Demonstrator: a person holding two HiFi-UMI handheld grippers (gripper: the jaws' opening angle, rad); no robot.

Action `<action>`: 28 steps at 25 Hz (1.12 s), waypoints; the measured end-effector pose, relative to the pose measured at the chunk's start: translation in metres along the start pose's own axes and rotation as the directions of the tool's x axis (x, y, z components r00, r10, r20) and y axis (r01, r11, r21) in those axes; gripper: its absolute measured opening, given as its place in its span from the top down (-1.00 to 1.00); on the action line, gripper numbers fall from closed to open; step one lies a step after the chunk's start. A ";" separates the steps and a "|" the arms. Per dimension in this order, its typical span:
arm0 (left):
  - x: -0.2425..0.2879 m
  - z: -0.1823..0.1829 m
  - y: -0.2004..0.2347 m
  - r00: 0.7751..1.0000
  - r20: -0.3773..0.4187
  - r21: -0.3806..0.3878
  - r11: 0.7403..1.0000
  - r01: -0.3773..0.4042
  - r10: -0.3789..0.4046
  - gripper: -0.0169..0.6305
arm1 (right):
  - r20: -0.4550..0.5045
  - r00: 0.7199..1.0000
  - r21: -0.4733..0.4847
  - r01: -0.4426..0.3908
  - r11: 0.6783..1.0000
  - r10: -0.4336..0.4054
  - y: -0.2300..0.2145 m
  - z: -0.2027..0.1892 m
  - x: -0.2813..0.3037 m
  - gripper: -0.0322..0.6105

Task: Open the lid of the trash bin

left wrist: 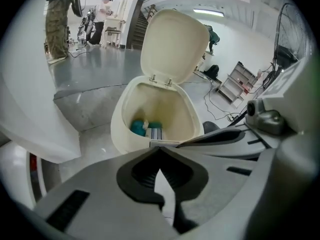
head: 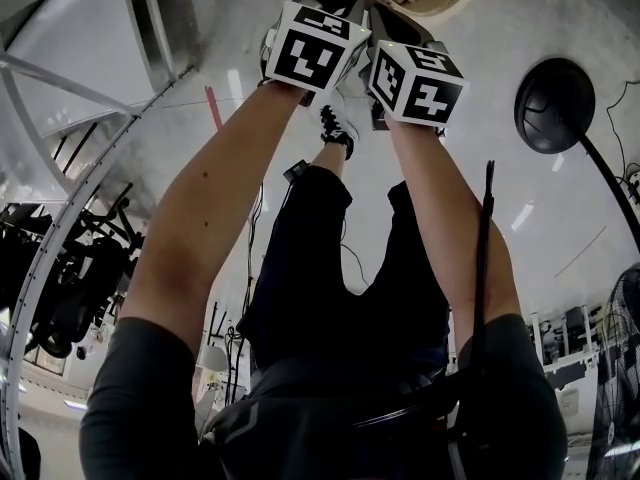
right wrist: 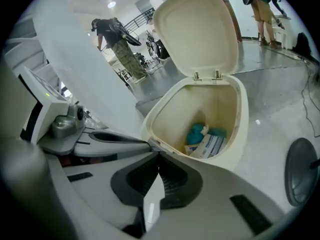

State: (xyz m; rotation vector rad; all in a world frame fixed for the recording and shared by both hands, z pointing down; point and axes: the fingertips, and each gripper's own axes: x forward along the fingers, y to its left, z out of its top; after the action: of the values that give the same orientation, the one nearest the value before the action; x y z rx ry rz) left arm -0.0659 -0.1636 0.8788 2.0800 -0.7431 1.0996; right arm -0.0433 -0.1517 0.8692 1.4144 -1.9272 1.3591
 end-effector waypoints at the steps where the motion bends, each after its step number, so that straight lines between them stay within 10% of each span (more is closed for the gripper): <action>1: 0.000 0.001 0.000 1.000 0.008 -0.002 1.000 -0.004 0.004 0.92 | 0.004 1.000 0.002 -0.002 1.000 0.002 0.000 0.001 0.000 0.82; 21: -0.212 0.111 -0.080 0.978 0.201 -0.182 0.983 -0.025 0.062 0.92 | 0.097 0.986 -0.087 -0.130 0.988 0.139 0.081 0.130 -0.207 0.81; 28: -0.317 0.176 -0.120 0.938 0.333 -0.133 0.990 -0.050 0.092 0.92 | 0.172 0.965 -0.188 -0.167 0.968 0.200 0.126 0.190 -0.310 0.81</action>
State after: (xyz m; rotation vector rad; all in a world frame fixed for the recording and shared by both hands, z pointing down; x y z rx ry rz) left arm -0.0469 -0.1686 0.4974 2.1754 -1.0322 0.7160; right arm 0.0161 -0.1564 0.4894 1.3503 -2.2905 1.1343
